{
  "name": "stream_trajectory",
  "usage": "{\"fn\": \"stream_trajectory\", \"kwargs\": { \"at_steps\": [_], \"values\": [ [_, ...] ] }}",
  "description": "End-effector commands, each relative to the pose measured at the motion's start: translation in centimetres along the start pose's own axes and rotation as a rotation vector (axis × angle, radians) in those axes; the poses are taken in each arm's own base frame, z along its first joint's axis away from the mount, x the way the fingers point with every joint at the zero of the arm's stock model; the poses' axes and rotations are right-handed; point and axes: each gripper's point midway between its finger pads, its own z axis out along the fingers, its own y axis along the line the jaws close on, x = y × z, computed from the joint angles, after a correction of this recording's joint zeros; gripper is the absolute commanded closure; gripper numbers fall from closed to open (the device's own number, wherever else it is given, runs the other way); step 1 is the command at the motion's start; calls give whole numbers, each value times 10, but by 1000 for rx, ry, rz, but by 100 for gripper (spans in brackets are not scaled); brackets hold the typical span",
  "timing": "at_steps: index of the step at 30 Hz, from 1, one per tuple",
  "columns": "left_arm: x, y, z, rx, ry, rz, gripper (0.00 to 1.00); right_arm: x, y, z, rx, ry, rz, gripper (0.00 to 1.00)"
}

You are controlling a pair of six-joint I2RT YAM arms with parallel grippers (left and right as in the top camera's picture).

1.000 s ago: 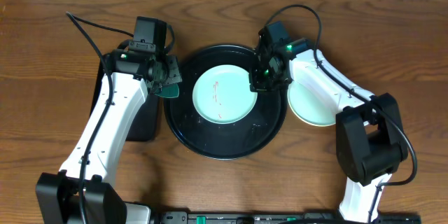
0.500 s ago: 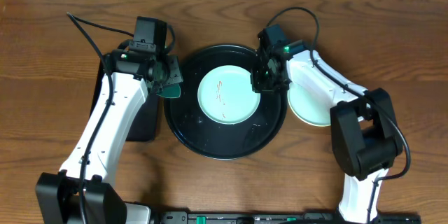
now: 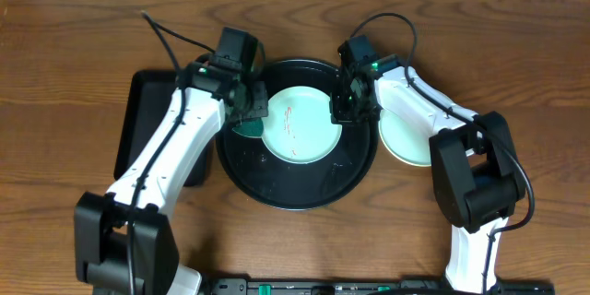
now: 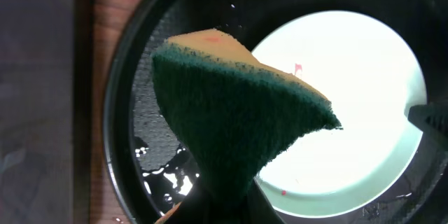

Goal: Clean dirty plates on tray and stack at the side
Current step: 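Scrub the last light-green plate with the sponge in left gripper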

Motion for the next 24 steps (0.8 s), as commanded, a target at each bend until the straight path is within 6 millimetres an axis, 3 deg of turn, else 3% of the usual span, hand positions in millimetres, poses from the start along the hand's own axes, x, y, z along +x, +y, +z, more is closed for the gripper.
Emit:
{"fn": "stream_trajectory", "kwargs": {
  "at_steps": [1,15,24],
  "values": [
    [-2,-6,3,4,-1,6,93,9,-3,15,17,38,1,99],
    [0,-34,58,15,31,78,93,10,-1,17,17,40,-5,99],
    [27,-47,84,44,151,103,92,13,6,19,17,44,-23,99]
  ]
}}
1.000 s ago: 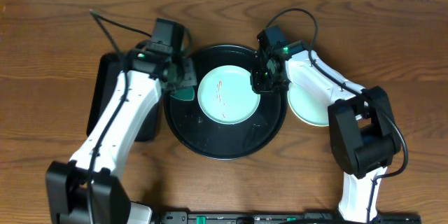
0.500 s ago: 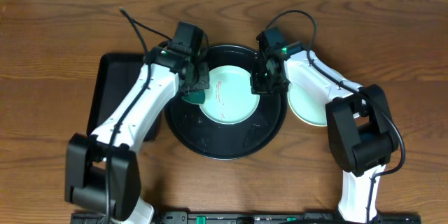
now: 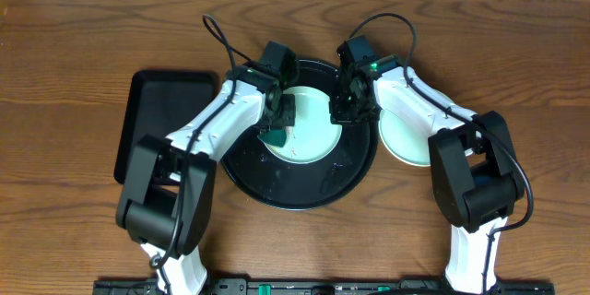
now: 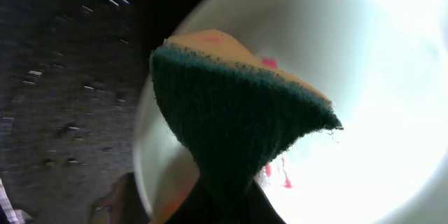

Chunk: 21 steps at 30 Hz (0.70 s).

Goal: Clean dirty plates on tray and stack at the side
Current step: 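Scrub the last light-green plate with the sponge in left gripper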

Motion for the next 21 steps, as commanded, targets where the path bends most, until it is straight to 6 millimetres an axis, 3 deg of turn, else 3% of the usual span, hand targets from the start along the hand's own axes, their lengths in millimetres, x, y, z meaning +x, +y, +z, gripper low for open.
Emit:
{"fn": "stream_trajectory", "kwargs": {
  "at_steps": [1,6,10,17,21],
  "values": [
    [3,-12,1,58,28,5,92,13,6,17,13,44,-21,99],
    [9,-33,-2,173,61,14,93,16,11,18,12,48,-35,99],
    [-1,-37,-1,174,13,44,93,21,16,19,13,56,-49,99],
    [-45,-11,10,0,-178,39,92,28,27,22,13,63,-80,99],
    [-53,0,23,-70,-210,32,92,29,26,22,29,59,-87,99]
  ]
}}
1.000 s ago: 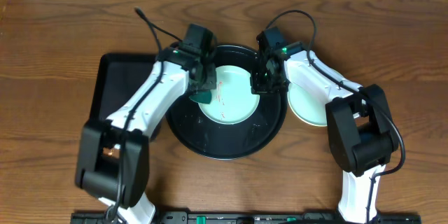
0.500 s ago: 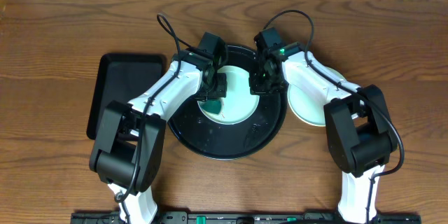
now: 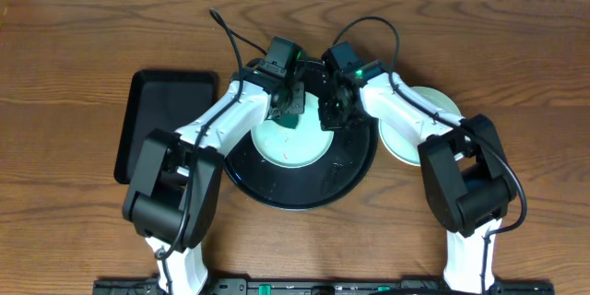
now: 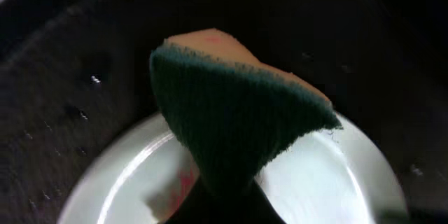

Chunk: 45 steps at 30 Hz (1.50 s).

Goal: Clean dirty plates on tray and stack at the side
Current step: 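Scrub the last light-green plate with the sponge in left gripper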

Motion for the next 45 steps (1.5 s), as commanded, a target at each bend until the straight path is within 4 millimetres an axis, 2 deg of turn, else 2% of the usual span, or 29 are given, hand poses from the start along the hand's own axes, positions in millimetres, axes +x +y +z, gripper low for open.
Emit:
{"fn": "stream_trajectory", "kwargs": {
  "at_steps": [1,6,9,14,17,21,27,30,32,34,36,40,42,45],
  "values": [
    [-1,24,16,-134,-10,19,93,17,9,16,-14,64,-16,99],
    [27,40,16,-208,103,29,92,17,9,16,-14,64,-16,99],
    [47,41,10,-195,192,54,93,16,9,16,-15,60,-16,99],
    [87,-1,-8,117,380,278,93,16,9,16,-15,61,-15,99],
    [100,-19,-19,259,427,346,93,16,9,16,-16,61,-16,99],
    [95,-23,-17,275,405,350,93,16,9,16,-16,61,-16,99],
    [65,-31,-7,267,274,314,93,16,9,16,-15,61,-16,99],
    [40,-6,3,79,182,183,92,16,9,16,-15,61,-16,99],
    [28,25,4,-115,119,72,93,16,9,16,-15,61,-16,99],
    [24,51,-1,-272,80,-7,92,16,9,16,-15,61,-15,99],
    [27,62,-5,-338,84,-13,93,16,8,16,-14,60,-14,99],
    [48,64,-8,-341,180,10,93,15,7,16,-8,58,-14,99],
    [65,50,-8,-243,271,82,93,15,6,16,-8,57,-12,99],
    [92,15,-12,-2,405,205,93,14,6,16,-8,56,-10,99]
  ]
}}
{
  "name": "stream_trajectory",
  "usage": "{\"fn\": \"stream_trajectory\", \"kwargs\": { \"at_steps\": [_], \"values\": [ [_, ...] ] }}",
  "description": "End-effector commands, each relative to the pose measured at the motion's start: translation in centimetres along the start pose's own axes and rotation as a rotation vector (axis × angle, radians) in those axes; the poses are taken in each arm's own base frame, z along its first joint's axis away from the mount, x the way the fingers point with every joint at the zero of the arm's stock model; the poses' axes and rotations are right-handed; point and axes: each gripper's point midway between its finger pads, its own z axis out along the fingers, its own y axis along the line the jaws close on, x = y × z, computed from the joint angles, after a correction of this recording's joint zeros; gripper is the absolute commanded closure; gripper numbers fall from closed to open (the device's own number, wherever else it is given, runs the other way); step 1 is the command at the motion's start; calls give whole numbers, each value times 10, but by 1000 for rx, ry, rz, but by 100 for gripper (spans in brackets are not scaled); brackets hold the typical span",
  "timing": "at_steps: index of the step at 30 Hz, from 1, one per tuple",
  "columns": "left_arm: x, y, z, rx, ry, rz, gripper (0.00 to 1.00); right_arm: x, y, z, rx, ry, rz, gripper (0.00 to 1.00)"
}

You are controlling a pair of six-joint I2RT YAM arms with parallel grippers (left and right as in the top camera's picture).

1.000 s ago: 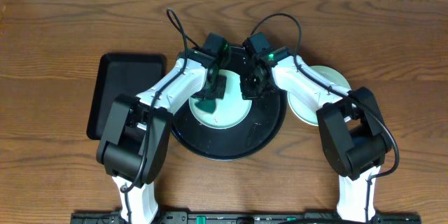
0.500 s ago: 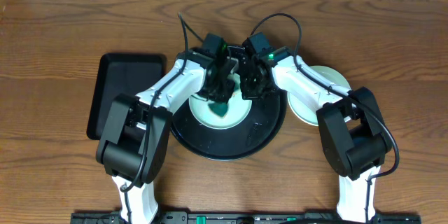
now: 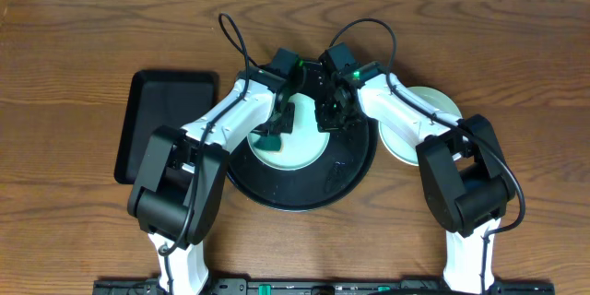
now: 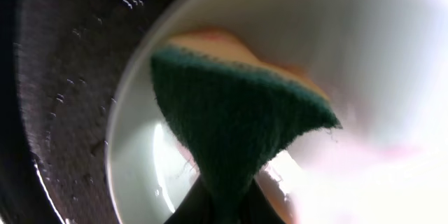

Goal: Clean dirty plates on tray and stack at the side
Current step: 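Scrub the last light-green plate with the sponge in left gripper, then lift the last light-green plate off the round tray with right gripper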

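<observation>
A pale green plate [image 3: 302,150] lies in the round black tray [image 3: 277,194]. My left gripper [image 3: 279,122] is shut on a green-and-yellow sponge [image 3: 271,138], which is pressed on the plate's left half. In the left wrist view the sponge [image 4: 238,119] covers the gripper [image 4: 224,208], with the plate [image 4: 364,56] behind it blurred and showing a faint pinkish smear. My right gripper [image 3: 328,115] sits at the plate's upper right rim and appears shut on it.
One pale green plate [image 3: 422,134] lies on the table to the right of the round tray, partly under my right arm. A black rectangular tray [image 3: 157,120] lies at the left. Water drops glisten on the round tray's floor [image 4: 63,91].
The sponge has moved from the plate's far rim down onto its left half. The left wrist view now looks at the plate's face, not the tray beyond it. The right gripper stays put.
The sponge first hung over the tray left of the plate, which bore pink marks, with my right gripper at the plate's right rim. It was then on the plate's left side, then at its far rim with the plate and right gripper shifted left. Now it is back on the left half.
</observation>
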Motion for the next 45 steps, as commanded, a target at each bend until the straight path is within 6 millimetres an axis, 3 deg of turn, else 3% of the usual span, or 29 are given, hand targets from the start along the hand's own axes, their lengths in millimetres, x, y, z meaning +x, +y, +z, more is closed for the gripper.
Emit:
{"fn": "stream_trajectory", "kwargs": {
  "at_steps": [1,5,11,14,18,20,26,31,36,41,45],
  "values": [
    [33,-37,-2,254,135,198,92,12,-2,14,24,43,-5,99],
    [45,-70,-17,483,160,305,93,12,-2,14,24,43,-5,99],
    [13,-70,-12,454,30,294,93,12,-2,14,25,43,-5,99],
    [-18,-45,-3,294,-71,179,92,12,-2,14,25,44,-5,99],
    [-51,13,1,10,-191,-40,93,12,-2,14,25,46,-5,99],
    [-57,42,-4,-91,-209,-116,92,14,-3,14,28,51,-3,99],
    [-54,82,-34,-146,-115,-183,92,13,-2,14,38,42,-11,99],
    [-42,104,-68,-170,-25,-217,92,11,-4,13,36,40,-4,99],
    [-33,118,-86,-164,14,-249,92,8,-2,2,16,24,-29,99],
    [-29,113,-89,-59,35,-288,93,-5,1,-28,31,-65,-84,99],
    [-29,116,-88,-7,42,-320,93,-17,-6,-63,141,-181,-127,99]
  ]
}}
